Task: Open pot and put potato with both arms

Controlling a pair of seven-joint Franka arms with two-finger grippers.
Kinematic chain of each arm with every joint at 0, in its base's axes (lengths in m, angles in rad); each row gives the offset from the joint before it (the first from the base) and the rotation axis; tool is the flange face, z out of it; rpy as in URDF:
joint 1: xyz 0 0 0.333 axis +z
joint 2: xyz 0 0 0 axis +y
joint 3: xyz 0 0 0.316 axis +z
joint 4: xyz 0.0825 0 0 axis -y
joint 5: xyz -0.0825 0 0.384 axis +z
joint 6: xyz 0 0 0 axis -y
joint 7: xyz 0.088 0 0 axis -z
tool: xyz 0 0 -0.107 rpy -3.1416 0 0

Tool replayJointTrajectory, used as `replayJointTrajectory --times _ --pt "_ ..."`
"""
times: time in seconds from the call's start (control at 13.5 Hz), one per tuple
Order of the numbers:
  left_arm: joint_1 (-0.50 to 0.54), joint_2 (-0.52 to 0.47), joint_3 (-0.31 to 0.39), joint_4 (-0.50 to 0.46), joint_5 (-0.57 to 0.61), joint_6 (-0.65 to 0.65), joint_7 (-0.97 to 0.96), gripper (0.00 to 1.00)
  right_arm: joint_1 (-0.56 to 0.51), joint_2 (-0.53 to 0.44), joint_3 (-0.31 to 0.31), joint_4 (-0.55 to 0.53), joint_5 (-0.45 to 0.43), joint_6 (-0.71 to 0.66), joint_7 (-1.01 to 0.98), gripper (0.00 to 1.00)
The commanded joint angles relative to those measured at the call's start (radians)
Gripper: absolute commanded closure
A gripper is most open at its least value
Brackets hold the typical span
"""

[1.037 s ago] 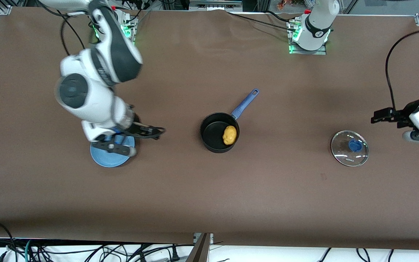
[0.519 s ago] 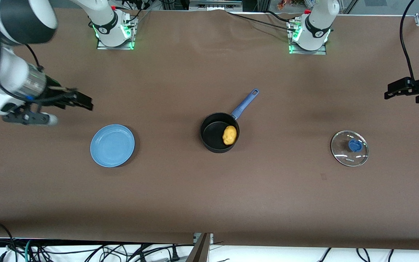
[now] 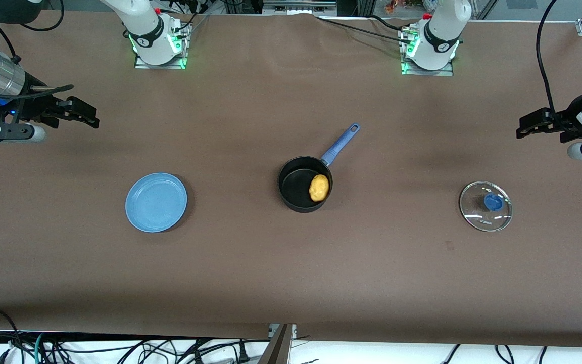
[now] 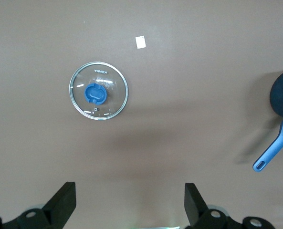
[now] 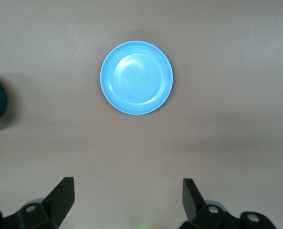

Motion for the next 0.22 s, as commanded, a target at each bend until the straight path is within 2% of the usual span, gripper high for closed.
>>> replayJointTrajectory --times 0.0,0.15 --pt "0.0 0.026 -0.002 0.045 0.007 -0.025 -0.019 0.0 -0.027 0.004 0.036 0.037 -0.026 -0.013 -0.031 0.0" --pt "0.001 0.026 -0.001 0.045 0.007 -0.025 -0.019 0.0 -0.025 0.004 0.042 0.037 -0.029 -0.04 -0.043 0.0"
